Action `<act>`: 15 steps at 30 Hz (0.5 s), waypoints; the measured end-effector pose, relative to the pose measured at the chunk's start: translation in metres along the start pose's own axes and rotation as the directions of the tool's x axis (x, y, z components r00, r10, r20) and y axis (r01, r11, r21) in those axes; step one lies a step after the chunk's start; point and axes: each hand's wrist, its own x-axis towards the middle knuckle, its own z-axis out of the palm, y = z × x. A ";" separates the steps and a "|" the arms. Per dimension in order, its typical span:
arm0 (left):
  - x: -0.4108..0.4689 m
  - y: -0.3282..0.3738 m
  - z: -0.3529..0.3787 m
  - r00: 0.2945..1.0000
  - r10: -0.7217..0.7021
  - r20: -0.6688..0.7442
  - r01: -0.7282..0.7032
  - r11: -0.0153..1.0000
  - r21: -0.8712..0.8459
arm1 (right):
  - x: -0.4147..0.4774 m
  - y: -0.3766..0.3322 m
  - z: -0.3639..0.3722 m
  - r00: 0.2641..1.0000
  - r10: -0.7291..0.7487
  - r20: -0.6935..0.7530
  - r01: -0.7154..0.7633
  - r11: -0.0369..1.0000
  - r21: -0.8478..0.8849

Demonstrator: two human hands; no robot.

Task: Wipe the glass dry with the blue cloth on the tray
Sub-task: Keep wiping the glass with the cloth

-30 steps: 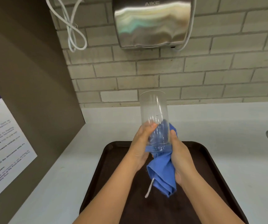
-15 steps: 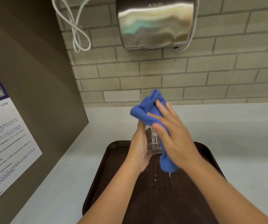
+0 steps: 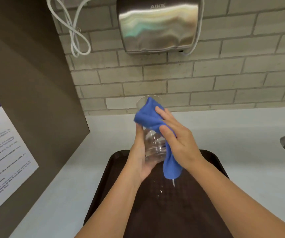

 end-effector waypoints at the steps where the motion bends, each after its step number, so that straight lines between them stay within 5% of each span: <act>1: 0.004 0.001 0.004 0.999 -0.004 -0.040 0.004 1.000 0.005 | 0.013 -0.001 -0.004 0.994 0.080 -0.079 -0.075 0.996 0.054; 5: 0.015 0.007 0.019 0.977 0.097 -0.188 -0.072 0.988 0.136 | 0.036 0.004 -0.006 0.890 0.391 -0.234 -0.308 0.895 0.324; 10: 0.024 0.010 0.016 0.860 0.396 -0.322 -0.247 0.875 0.416 | -0.009 0.030 -0.003 0.754 0.651 -0.084 -0.576 0.717 0.393; 15: 0.020 -0.025 -0.007 0.873 0.389 -0.295 -0.196 0.833 0.517 | -0.047 0.042 -0.037 0.690 0.715 -0.112 -0.517 0.596 0.614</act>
